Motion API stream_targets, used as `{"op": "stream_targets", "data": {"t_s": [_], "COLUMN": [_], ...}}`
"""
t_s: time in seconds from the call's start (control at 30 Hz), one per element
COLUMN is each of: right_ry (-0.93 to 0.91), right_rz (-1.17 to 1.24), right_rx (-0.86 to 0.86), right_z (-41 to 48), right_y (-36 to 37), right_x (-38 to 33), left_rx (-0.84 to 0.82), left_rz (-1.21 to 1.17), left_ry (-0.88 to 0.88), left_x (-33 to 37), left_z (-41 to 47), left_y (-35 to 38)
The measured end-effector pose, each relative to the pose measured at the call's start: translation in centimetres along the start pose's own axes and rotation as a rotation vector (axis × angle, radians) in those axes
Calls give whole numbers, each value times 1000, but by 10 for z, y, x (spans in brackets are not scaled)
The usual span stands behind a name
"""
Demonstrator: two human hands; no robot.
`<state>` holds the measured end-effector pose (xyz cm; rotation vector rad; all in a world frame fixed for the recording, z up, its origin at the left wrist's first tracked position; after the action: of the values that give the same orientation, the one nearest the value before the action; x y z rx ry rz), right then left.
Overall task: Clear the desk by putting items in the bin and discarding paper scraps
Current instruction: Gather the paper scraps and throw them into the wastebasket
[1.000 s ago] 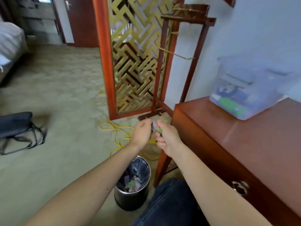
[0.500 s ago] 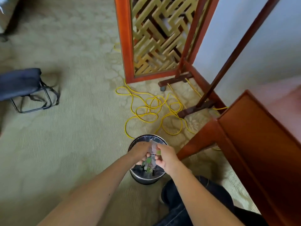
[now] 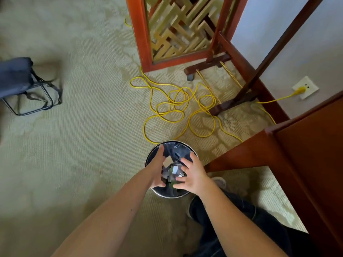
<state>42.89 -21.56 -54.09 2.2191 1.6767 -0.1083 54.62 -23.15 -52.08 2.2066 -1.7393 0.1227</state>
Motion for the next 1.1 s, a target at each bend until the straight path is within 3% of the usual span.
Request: {"op": "stream_targets", "data": {"t_s": [0.33, 0.53, 0.73, 0.93, 1.1], "right_ry": [-64, -134, -173, -181, -184], "right_rz": [29, 4, -12, 34, 21], "right_rx": [-13, -57, -60, -97, -90], "right_z": [-26, -53, -66, -78, -81], "right_y": [9, 22, 23, 27, 23], "right_x": [-6, -9, -11, -15, -18], "left_rx": [21, -7, -135, 62, 72], "left_rz": [45, 508, 561, 564, 628], "left_ry": [126, 216, 300, 600, 576], "left_x": [2, -2, -3, 10, 10], "left_z": [-9, -23, -40, -43, -38], "left_y": [-5, 5, 12, 4, 10]}}
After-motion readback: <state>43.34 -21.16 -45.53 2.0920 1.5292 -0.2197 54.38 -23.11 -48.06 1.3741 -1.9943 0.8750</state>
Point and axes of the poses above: each hand's wrist, its own z-axis towards the middle knuckle, its own y-axis out of the palm, x = y × z, the point moved 5 cm from there along z, towards the middle knuckle, and after that the axes turned 10 degrees about -z, right-handed, at the moved point
